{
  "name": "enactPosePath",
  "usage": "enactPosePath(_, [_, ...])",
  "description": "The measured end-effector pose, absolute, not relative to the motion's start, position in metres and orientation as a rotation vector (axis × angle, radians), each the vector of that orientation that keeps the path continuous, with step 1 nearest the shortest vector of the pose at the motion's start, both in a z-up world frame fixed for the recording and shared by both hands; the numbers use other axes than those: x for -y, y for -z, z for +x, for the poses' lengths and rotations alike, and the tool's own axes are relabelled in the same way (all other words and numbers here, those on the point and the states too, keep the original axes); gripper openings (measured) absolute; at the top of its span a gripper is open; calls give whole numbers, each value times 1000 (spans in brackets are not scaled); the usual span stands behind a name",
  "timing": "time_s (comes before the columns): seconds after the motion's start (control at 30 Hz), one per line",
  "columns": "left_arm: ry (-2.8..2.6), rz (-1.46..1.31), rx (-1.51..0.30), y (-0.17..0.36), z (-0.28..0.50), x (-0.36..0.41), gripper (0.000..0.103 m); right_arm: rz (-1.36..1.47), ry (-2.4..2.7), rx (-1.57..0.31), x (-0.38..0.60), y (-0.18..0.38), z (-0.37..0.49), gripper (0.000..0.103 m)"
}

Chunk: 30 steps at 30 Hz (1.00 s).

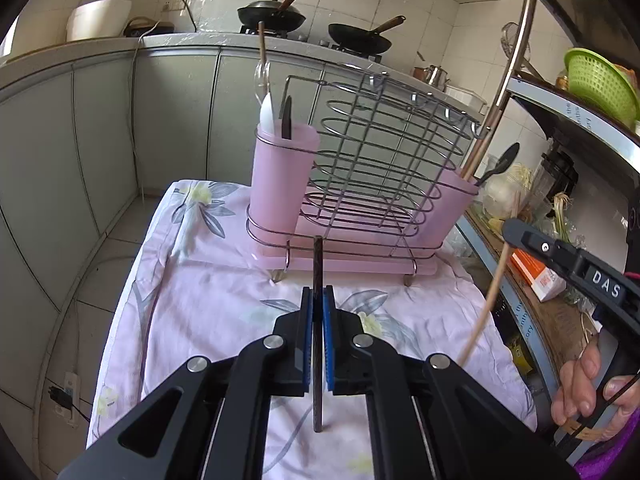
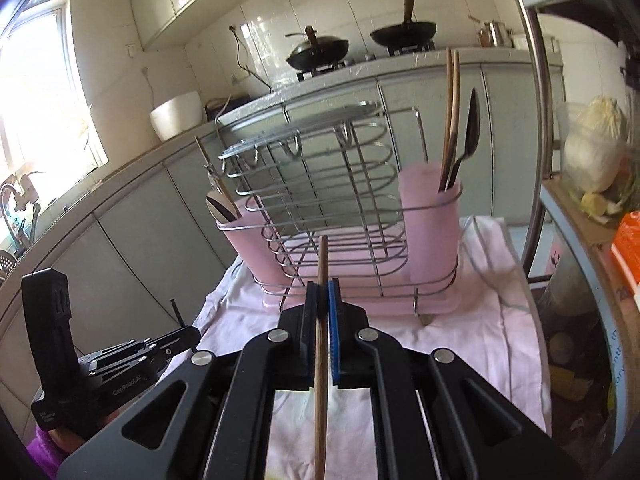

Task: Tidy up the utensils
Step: 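Lift both chopsticks upright and carry them over the pink cup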

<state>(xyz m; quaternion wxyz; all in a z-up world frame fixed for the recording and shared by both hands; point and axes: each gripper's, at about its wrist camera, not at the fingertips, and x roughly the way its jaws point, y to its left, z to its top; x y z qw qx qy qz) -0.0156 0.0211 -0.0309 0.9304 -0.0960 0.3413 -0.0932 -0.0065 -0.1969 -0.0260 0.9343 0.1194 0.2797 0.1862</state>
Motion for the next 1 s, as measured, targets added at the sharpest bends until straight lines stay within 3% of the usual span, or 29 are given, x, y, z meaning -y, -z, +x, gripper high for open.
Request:
enactPosePath(0.7, [183, -169, -663, 26, -19, -17, 4, 211, -364, -498, 194, 24, -24, 6])
enactPosePath(1.0, [175, -204, -536, -28, -10, -36, 4, 232, -349, -426, 213, -7, -23, 6])
